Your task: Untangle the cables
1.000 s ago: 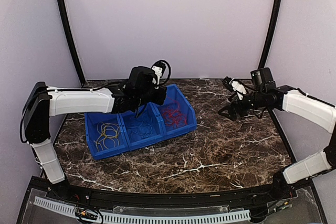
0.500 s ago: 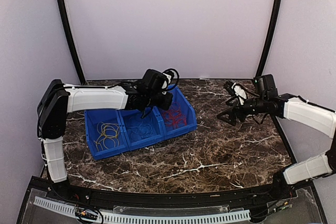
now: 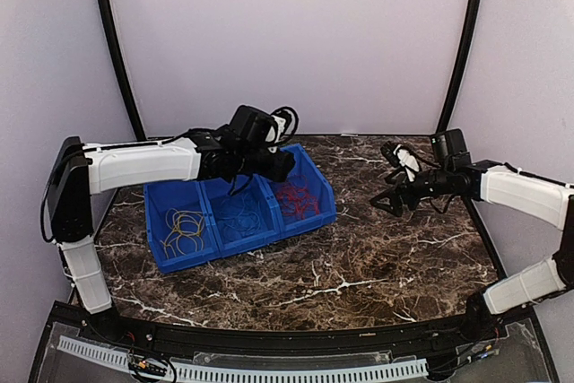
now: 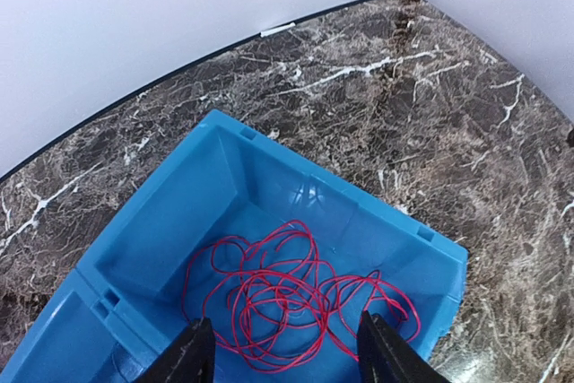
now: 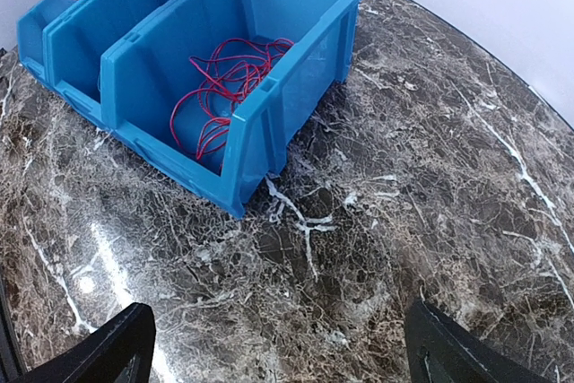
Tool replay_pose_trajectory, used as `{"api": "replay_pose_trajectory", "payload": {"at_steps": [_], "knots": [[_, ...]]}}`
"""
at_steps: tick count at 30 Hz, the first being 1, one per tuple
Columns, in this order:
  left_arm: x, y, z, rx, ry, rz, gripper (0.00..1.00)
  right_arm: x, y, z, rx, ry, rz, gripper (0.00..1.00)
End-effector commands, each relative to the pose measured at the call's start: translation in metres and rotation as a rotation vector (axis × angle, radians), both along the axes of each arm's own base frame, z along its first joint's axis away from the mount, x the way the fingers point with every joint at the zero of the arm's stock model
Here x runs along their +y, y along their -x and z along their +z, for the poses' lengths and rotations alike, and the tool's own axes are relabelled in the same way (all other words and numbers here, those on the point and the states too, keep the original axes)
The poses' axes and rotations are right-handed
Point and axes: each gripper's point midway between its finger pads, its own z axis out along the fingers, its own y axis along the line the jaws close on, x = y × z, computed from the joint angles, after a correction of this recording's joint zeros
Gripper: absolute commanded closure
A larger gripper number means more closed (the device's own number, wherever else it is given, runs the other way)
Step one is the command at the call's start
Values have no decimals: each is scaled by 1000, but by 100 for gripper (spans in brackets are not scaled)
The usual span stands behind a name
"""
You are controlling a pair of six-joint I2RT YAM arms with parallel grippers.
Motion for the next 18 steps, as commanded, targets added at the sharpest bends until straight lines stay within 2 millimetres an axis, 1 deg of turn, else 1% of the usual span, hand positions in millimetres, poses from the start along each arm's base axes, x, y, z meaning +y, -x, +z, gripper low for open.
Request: {"api": "replay_pose_trajectory", "payload": {"at_steps": [1, 2, 3, 4, 5, 6, 7, 8, 9, 10, 11, 12, 13, 14, 15, 18], "knots": [[23, 16, 59, -88, 84, 17, 42, -3, -12, 7, -54, 11, -22, 1], [27, 19, 59, -91, 83, 20, 40, -6, -15, 9, -62, 19, -44, 1], [37, 25, 58, -104, 79, 30, 38, -9, -16, 11, -74, 25, -61, 1], [45, 29, 70, -127, 95, 40, 38, -11, -17, 14, -90, 28, -78, 1], [56, 33, 59, -125, 79, 69, 36, -14, -19, 18, -109, 30, -100, 1], [65, 38, 72, -150, 102, 82, 36, -18, -20, 24, -131, 31, -119, 1], [73, 42, 61, -146, 89, 95, 35, -21, -22, 29, -146, 31, -143, 1], [81, 48, 74, -170, 115, 103, 35, -26, -23, 34, -163, 33, -168, 1], [88, 52, 67, -169, 113, 115, 34, -31, -27, 39, -180, 36, -201, 1], [96, 57, 78, -189, 138, 126, 33, -37, -30, 44, -194, 42, -240, 1], [104, 60, 76, -193, 147, 148, 32, -43, -34, 49, -203, 47, -274, 1], [110, 65, 88, -216, 179, 157, 31, -48, -37, 53, -211, 55, -311, 1], [115, 67, 87, -225, 190, 169, 29, -53, -40, 59, -221, 58, -343, 1], [121, 71, 98, -247, 216, 174, 27, -57, -42, 64, -233, 63, -372, 1], [125, 72, 98, -258, 218, 187, 24, -62, -44, 71, -249, 67, -402, 1], [139, 75, 117, -273, 225, 226, 20, -72, -48, 100, -320, 82, -455, 1]]}}
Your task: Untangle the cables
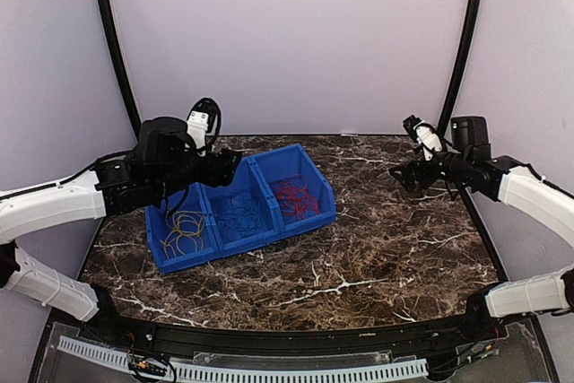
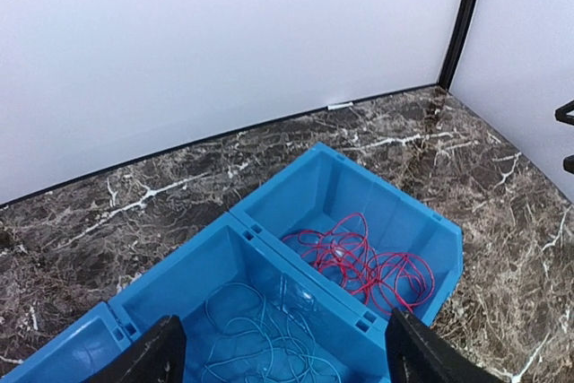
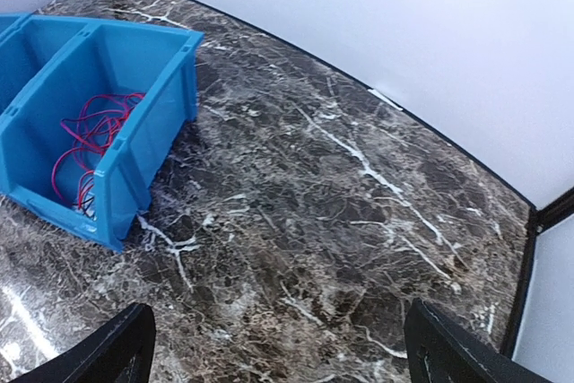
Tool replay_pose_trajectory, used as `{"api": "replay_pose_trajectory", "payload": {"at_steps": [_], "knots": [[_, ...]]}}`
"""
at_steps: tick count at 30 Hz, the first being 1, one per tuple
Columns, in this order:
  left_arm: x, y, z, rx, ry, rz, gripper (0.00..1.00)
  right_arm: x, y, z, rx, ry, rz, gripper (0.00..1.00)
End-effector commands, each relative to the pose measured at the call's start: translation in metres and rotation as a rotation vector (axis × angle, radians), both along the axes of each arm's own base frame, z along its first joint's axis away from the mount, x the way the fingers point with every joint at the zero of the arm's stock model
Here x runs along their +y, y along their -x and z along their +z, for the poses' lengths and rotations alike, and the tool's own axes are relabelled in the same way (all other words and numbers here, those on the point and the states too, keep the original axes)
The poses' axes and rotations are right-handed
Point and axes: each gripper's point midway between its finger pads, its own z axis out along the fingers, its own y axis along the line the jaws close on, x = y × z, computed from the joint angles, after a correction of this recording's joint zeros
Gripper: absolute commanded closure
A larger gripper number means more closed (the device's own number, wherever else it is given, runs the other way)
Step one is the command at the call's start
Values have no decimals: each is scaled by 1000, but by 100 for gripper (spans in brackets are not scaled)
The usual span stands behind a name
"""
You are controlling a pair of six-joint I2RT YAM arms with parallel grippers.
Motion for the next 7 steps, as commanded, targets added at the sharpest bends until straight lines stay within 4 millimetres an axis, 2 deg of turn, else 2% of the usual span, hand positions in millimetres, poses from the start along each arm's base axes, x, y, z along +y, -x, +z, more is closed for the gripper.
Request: {"api": "replay_pose_trajectory", "payload": {"at_steps": [1, 3, 5, 6, 7], "knots": [[21, -1, 40, -64, 73, 86, 18, -25, -16, 61, -159, 15, -147, 2], [25, -1, 51, -58, 69, 102, 16, -27, -14, 88, -209, 21, -149, 1], [27, -3, 64, -58, 71, 113, 13, -27, -12, 106, -222, 8, -147, 2], [27, -3, 73, -64, 79, 114, 5, -25, -10, 114, -225, -9, -138, 1], [26, -4, 75, -64, 86, 117, 3, -24, -7, 120, -223, -26, -133, 1]]}}
